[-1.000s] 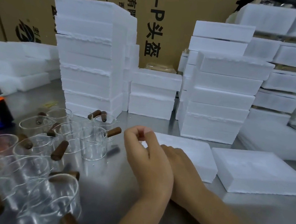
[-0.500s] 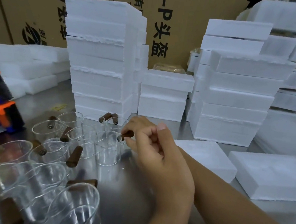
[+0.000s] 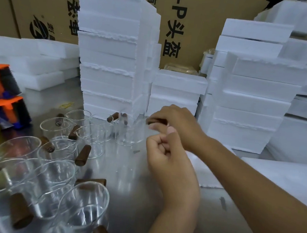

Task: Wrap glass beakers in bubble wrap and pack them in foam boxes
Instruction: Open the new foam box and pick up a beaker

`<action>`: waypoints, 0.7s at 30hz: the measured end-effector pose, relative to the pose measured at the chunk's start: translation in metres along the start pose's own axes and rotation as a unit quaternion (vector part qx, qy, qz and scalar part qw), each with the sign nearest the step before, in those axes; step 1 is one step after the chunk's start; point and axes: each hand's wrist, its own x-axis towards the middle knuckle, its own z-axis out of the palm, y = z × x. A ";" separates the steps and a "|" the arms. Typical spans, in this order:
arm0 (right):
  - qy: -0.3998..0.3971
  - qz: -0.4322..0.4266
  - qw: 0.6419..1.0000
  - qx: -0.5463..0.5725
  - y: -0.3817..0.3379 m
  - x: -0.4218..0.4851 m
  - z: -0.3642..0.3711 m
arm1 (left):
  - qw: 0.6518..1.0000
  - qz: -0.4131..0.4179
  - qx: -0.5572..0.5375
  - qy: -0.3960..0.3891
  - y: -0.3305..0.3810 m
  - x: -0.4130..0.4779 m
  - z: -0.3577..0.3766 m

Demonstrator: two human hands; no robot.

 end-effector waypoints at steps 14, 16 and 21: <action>0.203 0.161 0.954 0.150 0.043 -0.141 -0.063 | 0.958 -0.088 0.091 -0.258 -0.011 -0.008 -0.001; 0.225 0.168 0.944 0.172 0.040 -0.152 -0.055 | 0.953 -0.093 0.088 -0.274 -0.012 -0.009 0.000; 0.254 0.159 0.935 0.191 0.034 -0.164 -0.040 | 0.937 -0.099 0.109 -0.315 -0.012 -0.014 -0.001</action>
